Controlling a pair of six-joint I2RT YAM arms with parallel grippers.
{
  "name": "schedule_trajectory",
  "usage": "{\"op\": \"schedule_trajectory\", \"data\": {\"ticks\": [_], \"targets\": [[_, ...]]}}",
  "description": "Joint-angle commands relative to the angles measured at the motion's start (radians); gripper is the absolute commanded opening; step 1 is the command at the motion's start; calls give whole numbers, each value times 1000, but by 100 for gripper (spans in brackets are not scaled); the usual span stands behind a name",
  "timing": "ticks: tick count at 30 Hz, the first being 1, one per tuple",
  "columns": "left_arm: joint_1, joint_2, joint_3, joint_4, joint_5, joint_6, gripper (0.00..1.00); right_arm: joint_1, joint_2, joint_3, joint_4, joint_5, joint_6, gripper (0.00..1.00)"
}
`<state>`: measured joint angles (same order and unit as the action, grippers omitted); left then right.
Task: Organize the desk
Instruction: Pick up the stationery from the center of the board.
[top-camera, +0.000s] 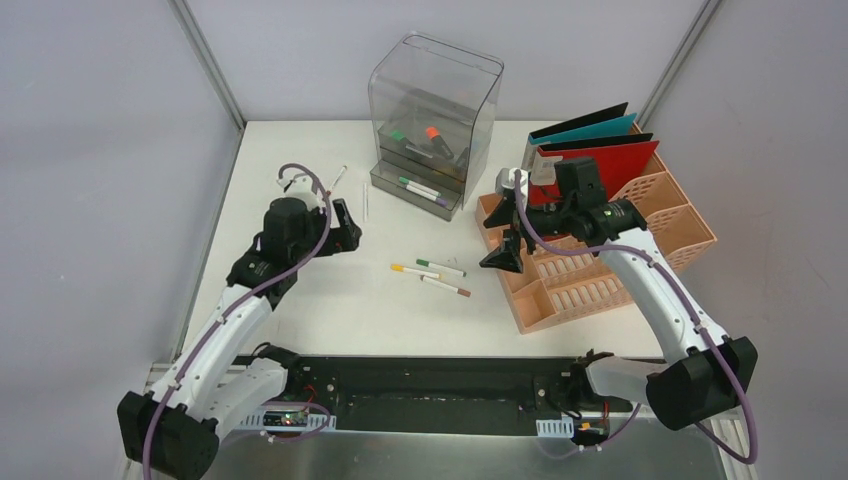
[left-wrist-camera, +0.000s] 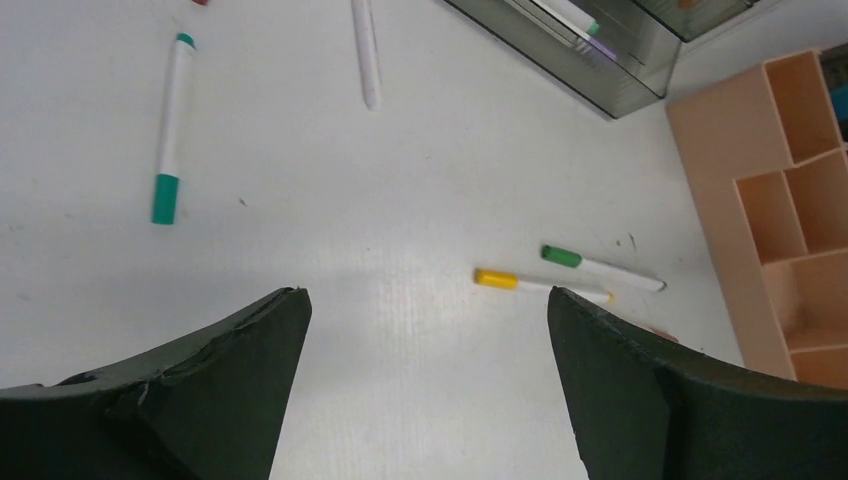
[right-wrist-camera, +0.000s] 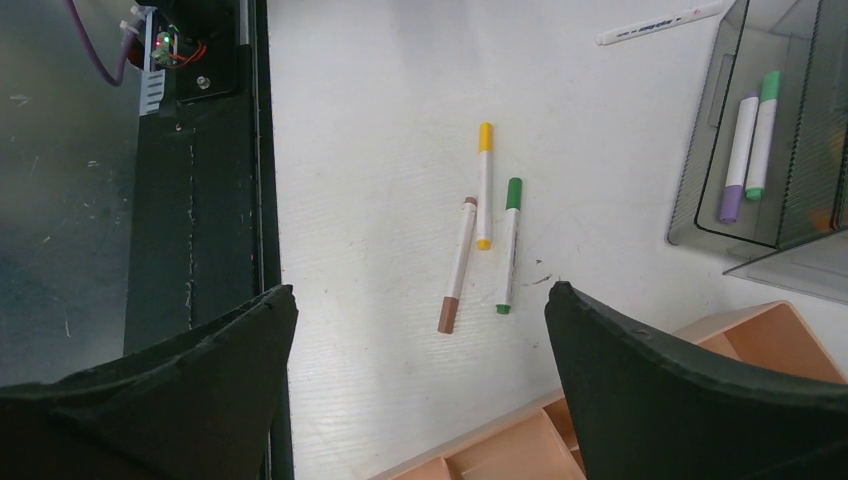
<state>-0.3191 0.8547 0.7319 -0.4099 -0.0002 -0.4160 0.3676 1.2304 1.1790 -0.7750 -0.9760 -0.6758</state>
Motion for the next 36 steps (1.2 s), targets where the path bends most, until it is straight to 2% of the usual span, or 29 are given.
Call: {"op": "schedule_trajectory", "data": {"ticks": [1,6,8,14,23,29,33,36], "targets": [[6,93,110,49,-130,141,93,-11,-51,-29,49,-65,-88,98],[10,243,230,69,-171,267,94,-15,-72,-66,70,-52,-124,98],[24,295,261,101,-194,304,98,-16,-76,-74,78,-43,-129,98],[105,501,361,195,-81,362,98,-16,-82,-93,95,-49,-134,98],[274,813,557,133,209,352,95,-27,-106,-107,107,-26,-144,98],[293,1012,716,47,230,345,93,-40,-103,-108,100,-16,-158,99],[295,1119,839,-37,251,329,83,-45,-97,-110,94,-11,-171,99],[294,1163,899,-72,272,326,83,-47,-95,-108,87,-8,-181,99]]}}
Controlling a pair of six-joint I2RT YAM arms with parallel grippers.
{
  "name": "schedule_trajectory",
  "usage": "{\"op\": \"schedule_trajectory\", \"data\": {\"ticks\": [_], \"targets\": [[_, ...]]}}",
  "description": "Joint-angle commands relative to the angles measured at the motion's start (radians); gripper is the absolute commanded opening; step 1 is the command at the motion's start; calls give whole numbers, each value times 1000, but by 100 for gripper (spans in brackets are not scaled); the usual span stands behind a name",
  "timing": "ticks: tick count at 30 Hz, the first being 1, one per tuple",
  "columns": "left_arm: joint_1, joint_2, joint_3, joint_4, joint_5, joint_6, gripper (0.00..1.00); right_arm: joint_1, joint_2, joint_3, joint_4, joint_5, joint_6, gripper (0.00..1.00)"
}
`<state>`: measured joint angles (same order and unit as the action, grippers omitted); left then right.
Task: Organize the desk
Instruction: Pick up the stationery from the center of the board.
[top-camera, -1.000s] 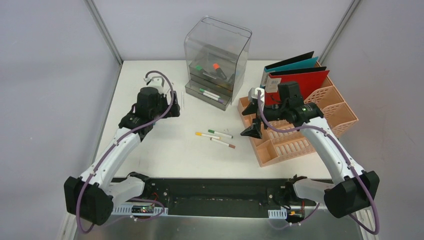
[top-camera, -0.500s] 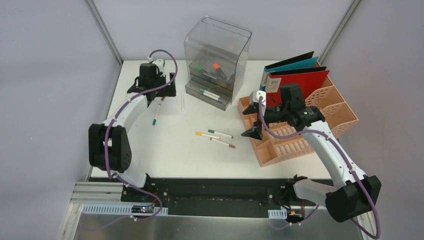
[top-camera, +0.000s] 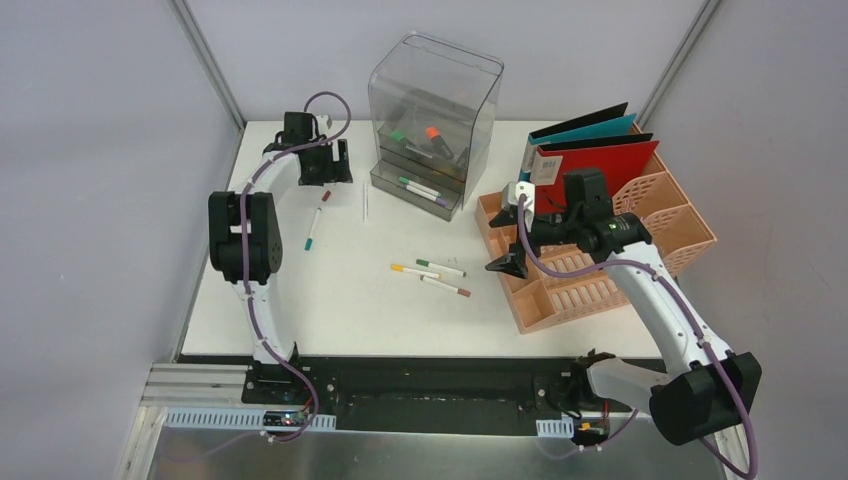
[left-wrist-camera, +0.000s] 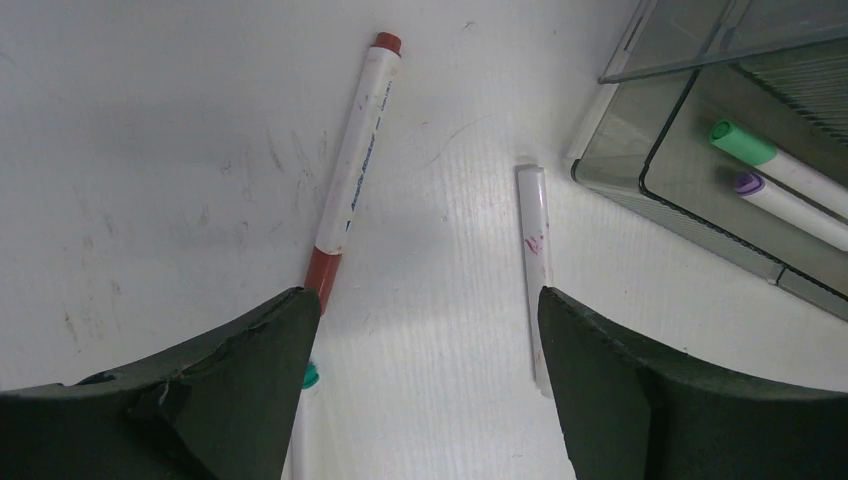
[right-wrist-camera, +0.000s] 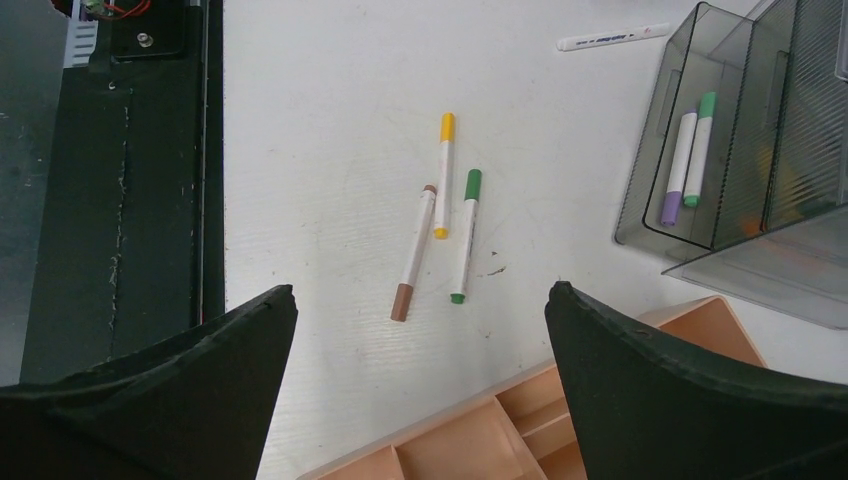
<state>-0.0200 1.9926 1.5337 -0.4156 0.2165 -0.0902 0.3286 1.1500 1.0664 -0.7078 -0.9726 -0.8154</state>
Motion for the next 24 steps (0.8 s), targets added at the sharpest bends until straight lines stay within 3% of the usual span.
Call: {"op": "schedule_trajectory", "data": {"ticks": [1,10,18,24], "targets": [[-6,32,112,-72,58,1,83,-8,-15,4,19,-13,-43,99],[-18,128,267,-205,37,75,92,-7,4,13,-15,-28,-78,99],[-41,221,369,-314,-29,166,89,-8,13,15,-28,-26,-90,99],[-50,292,451,-389,-58,211,79,-8,19,17,-36,-20,-99,99]]}}
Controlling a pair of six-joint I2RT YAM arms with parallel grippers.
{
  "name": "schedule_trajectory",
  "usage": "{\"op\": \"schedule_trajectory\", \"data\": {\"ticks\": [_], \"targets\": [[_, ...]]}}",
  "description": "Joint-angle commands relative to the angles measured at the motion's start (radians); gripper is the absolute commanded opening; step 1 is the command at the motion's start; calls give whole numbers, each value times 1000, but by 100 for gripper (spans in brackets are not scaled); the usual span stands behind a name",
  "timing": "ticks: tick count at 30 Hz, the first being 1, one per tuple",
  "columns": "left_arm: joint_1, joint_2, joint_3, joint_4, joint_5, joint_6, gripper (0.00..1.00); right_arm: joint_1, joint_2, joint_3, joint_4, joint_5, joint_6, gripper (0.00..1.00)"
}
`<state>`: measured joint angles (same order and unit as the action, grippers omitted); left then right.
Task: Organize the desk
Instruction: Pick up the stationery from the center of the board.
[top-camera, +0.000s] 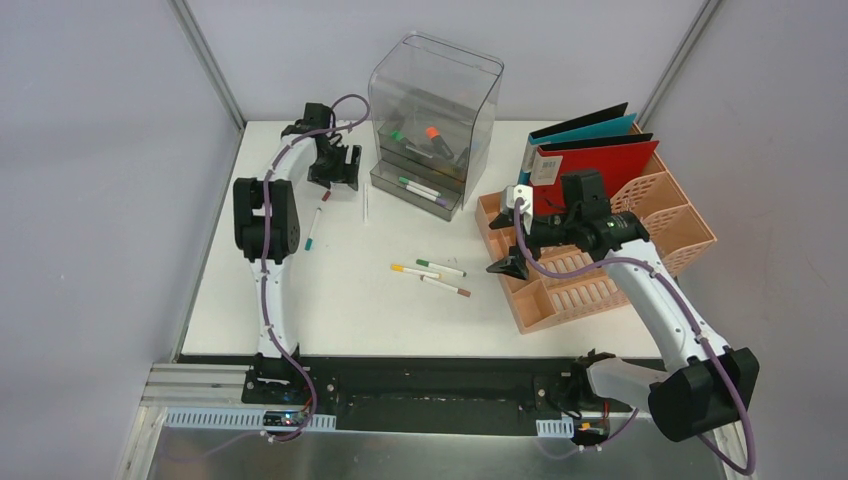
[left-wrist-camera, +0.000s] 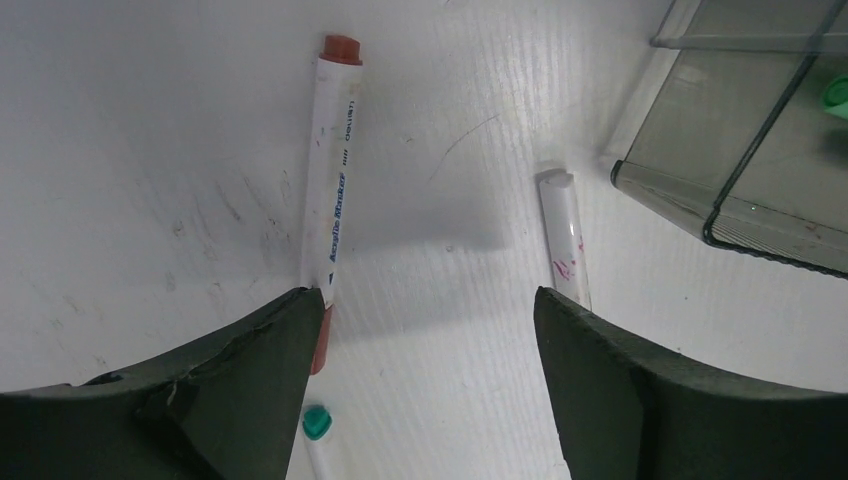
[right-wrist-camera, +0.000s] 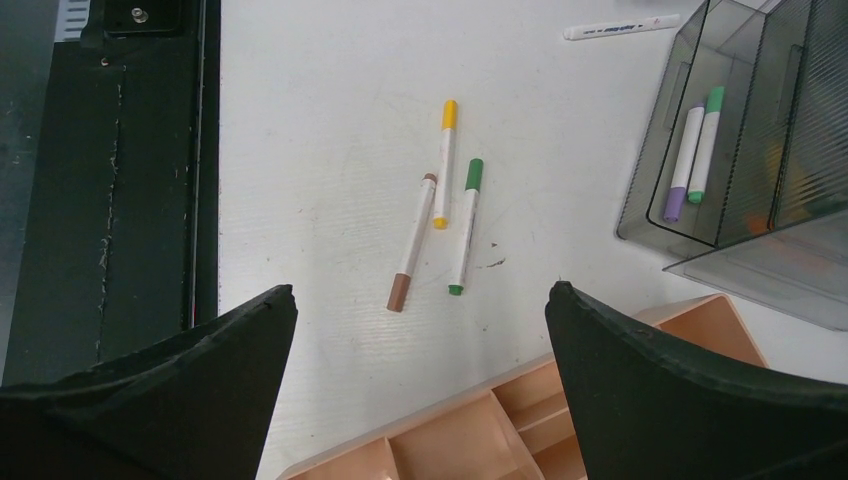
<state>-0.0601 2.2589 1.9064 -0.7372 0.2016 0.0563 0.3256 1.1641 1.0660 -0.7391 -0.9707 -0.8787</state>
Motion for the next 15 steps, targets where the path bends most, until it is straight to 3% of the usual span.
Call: {"op": "schedule_trajectory", "data": {"ticks": [1,8,15], "targets": [[-11,38,88,-79,-52,71,78,-5,5,17,-5,-22,-35,99],[-10,74,140,-126,-81,94,72,-5,6,18,-10,-26,-42,99],[-11,-8,97,-61,34,96,72,-5,10,20,-15,-26,-45,99]]}}
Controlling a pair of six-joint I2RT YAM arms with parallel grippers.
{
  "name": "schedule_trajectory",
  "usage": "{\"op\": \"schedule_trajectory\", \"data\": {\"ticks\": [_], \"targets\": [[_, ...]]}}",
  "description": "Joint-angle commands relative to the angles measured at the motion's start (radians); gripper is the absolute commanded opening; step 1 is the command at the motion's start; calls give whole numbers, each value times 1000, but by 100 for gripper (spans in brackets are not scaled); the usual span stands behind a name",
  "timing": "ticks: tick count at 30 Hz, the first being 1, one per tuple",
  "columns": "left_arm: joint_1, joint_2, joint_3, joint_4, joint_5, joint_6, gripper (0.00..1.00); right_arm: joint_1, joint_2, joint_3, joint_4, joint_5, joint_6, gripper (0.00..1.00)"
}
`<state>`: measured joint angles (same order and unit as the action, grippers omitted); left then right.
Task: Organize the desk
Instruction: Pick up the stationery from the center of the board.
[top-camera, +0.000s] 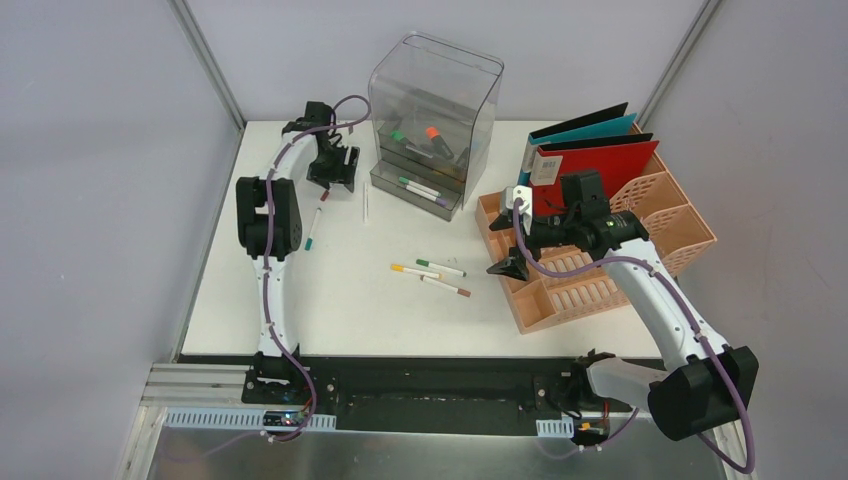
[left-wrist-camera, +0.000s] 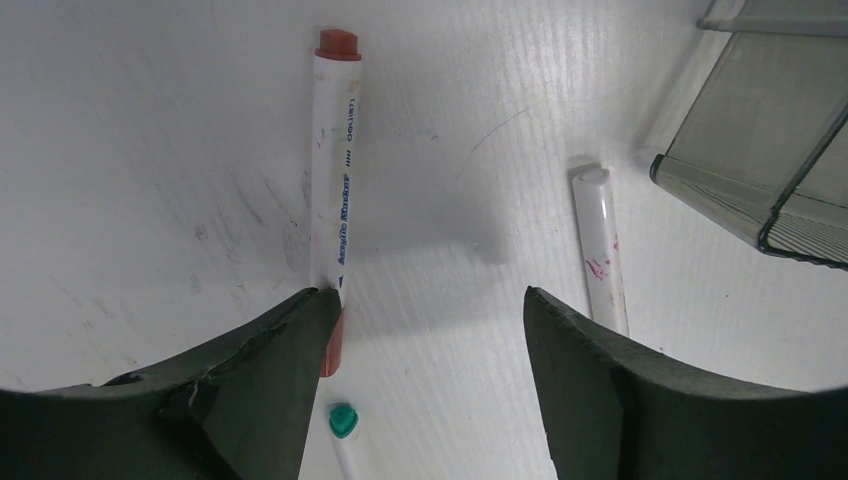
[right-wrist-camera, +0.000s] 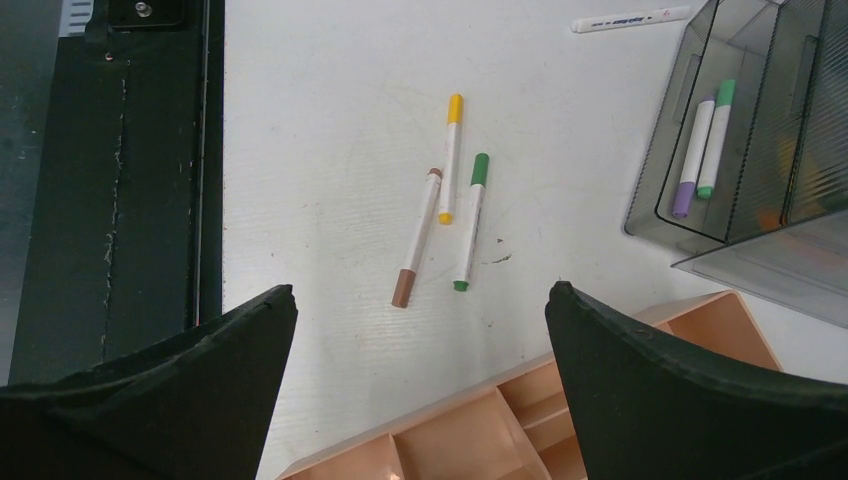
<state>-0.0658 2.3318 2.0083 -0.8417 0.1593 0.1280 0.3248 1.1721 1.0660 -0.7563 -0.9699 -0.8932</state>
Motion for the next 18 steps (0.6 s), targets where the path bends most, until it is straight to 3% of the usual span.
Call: {"op": "schedule_trajectory", "data": {"ticks": [1,5,11,18], "targets": [[-5,-100,-25,70,88,23,72,-4,2,19,2,-26,-32,99],[-4,-150,-59,151,59,12,74,-4,3,21,-2,-26,-35,99],[5,-107,-31,143,-57,40,82,-4,1,23,-10,-27,-43,99],[11,-20,42,81,-49,67,75,-4,9,31,-32,-28,-61,99]]}}
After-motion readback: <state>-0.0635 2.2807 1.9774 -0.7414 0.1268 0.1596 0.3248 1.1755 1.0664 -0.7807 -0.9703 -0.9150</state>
